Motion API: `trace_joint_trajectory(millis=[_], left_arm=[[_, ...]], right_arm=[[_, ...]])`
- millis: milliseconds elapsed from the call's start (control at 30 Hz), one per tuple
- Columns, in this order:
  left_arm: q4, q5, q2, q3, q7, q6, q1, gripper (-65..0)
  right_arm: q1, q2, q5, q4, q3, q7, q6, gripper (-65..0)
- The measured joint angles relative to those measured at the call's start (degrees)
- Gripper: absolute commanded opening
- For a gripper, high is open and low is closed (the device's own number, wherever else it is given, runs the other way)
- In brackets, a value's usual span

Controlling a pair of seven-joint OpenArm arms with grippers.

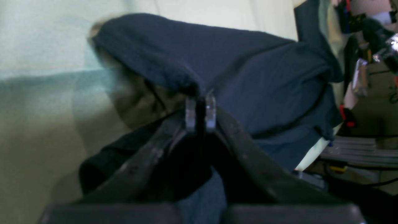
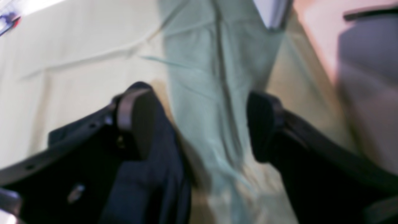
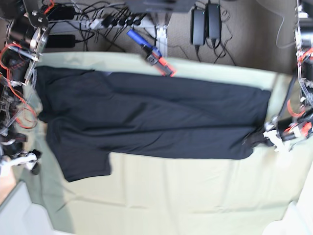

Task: Fold the T-shirt properly
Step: 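Fold the grasped edge over the shirt with both grippers into a strip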

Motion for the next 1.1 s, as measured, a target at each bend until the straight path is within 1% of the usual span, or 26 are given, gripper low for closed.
trace_joint_trajectory(millis=[33, 100, 200, 233, 333, 433, 567, 800, 967, 1000, 1033, 1100], left_arm=[[0.0, 0.0, 0.0, 0.0, 0.0, 0.0, 0.0, -65.0], [0.0, 0.0, 0.0, 0.0, 0.0, 0.0, 0.1, -65.0], [0.0, 0.0, 0.0, 0.0, 0.0, 0.0, 0.1, -65.0], [0.0, -0.1, 0.0, 0.0, 0.0, 0.0, 0.1, -65.0], [0.0, 0.0, 0.0, 0.0, 0.0, 0.0, 0.2, -65.0], [0.0, -0.1, 0.0, 0.0, -0.2, 0.0, 0.1, -65.0], [0.0, -0.1, 0.0, 0.0, -0.2, 0.0, 0.2, -65.0], [0.0, 0.0, 0.0, 0.0, -0.2, 0.0, 0.2, -65.0], [0.0, 0.0, 0.0, 0.0, -0.2, 0.0, 0.2, -65.0], [0.0, 0.0, 0.0, 0.0, -0.2, 0.0, 0.2, -65.0], [0.0, 0.0, 0.0, 0.0, -0.2, 0.0, 0.2, -65.0], [0.0, -0.1, 0.0, 0.0, -0.2, 0.0, 0.2, -65.0]], right_arm=[[2.1, -0.3, -2.2, -4.1, -0.7, 1.9, 0.0, -20.4], [5.3, -0.7, -4.6, -12.1, -2.4, 4.6, 0.0, -20.4], [7.3, -1.9, -5.4, -20.9, -5.3, 7.6, 0.0, -20.5], [7.1, -2.4, -6.1, -22.2, -6.4, 10.5, 0.0, -20.4], [7.7, -3.1, -5.7, -22.5, -9.3, 8.8, 0.1, -20.4], [7.8, -4.4, -5.6, -22.0, -12.4, 10.3, 0.1, -20.5], [7.8, -5.5, -5.7, -21.1, -15.3, 10.1, 0.2, -20.5], [7.7, -8.0, -5.7, -19.1, -16.0, 9.1, 0.2, -20.5], [7.6, -8.5, -5.7, -18.3, -16.1, 8.3, 0.2, -21.3], [7.6, -8.5, -5.7, -18.1, -16.1, 8.3, 0.2, -26.5], [7.6, -8.5, -6.3, -18.1, -16.1, 8.2, 0.2, -35.7], [7.6, -8.5, -7.6, -18.1, -16.1, 7.9, 0.2, -58.6]])
